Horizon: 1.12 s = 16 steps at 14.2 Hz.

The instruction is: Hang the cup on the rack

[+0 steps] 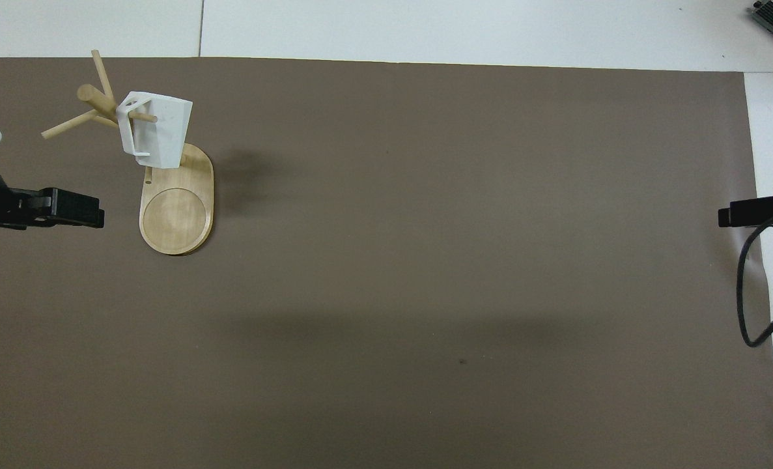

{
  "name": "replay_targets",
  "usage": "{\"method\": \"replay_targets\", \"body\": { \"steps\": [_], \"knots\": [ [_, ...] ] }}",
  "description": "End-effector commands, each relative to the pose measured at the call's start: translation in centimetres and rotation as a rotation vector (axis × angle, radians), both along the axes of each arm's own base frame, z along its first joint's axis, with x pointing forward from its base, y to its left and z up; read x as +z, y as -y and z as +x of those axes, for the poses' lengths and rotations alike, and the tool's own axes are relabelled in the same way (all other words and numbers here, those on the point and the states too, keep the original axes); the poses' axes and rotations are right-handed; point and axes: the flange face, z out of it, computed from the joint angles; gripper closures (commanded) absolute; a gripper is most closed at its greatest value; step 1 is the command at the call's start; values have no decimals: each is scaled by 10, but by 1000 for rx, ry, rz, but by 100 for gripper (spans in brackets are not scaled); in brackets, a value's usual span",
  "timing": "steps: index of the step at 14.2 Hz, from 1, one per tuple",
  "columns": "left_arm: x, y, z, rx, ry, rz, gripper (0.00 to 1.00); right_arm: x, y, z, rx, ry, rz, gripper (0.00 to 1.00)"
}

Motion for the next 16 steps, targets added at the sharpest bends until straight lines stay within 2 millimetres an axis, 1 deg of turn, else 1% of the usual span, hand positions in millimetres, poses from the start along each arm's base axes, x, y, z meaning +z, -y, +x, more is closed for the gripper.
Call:
{"method": "replay_targets", "body": {
  "steps": [1,5,7,10,16],
  "knots": [
    [15,-3,13,-55,-38,27,0,1,0,-2,0,-9,8,0],
    [15,-5,11,-56,-53,44,0,1,0,-2,0,-9,8,0],
    [14,-3,8,-61,-67,46,0,1,0,-2,0,-9,8,0],
    [16,-5,7,-131,-57,41,0,1,0,-2,0,-9,8,0],
    [15,-1,5,-147,-58,41,0,1,-1,-2,2,-9,8,0]
  ]
}}
